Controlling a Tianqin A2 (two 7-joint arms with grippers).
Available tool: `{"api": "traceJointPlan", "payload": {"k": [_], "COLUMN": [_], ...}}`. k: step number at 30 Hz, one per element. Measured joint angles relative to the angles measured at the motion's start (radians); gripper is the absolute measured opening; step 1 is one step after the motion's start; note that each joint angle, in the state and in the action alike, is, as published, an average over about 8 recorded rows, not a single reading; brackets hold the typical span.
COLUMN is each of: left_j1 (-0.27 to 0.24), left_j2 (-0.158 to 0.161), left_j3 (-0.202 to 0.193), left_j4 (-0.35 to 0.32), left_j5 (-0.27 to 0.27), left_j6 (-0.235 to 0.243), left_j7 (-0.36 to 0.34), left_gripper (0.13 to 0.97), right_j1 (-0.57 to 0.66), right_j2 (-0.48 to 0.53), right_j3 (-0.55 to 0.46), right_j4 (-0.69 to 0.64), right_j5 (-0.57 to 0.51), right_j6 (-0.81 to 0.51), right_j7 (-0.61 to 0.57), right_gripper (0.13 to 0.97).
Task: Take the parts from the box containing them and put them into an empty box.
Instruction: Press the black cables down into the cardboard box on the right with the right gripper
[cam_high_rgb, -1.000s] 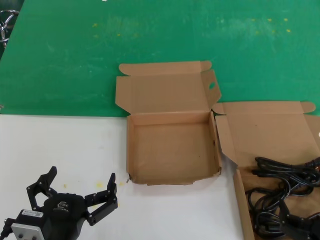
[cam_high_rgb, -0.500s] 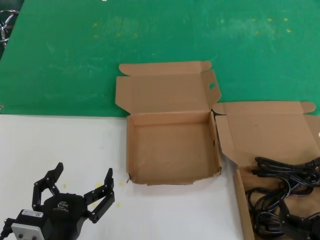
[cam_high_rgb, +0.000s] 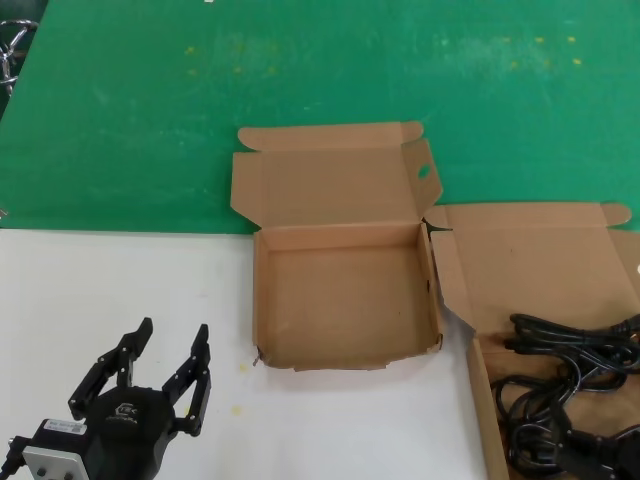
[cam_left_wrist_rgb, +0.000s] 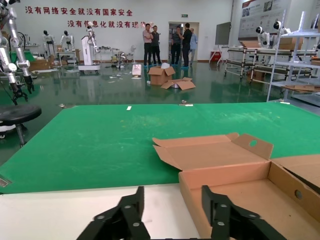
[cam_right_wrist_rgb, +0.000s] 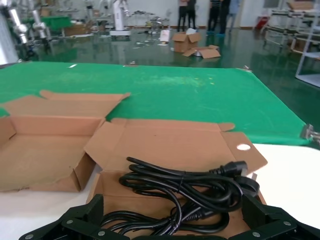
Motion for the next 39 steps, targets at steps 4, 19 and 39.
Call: {"api": "traceJointPlan", "payload": {"k": [4,19,39], "left_j1": [0.000,0.000,0.000], "left_j2": [0.000,0.000,0.000], "left_j3": [0.000,0.000,0.000], "left_j4": [0.000,0.000,0.000], "left_j5": [0.000,0.000,0.000], "left_j6": [0.000,0.000,0.000], "left_j7": [0.000,0.000,0.000], "left_gripper": [0.458,0.204,0.135], "right_j1": [0.014,0.273,0.751], "right_j2": [0.073,0.532,0.726], "right_j3": [-0.057,-0.468,-0.791], "right_j4": [0.013,0.051,-0.053], "right_j5": [0.025,0.268,-0.216], "right_j6": [0.022,0.055,-0.294], "right_j7": [-0.021,-0.087,0.270], "right_gripper": [0.966,0.966,0.966]}}
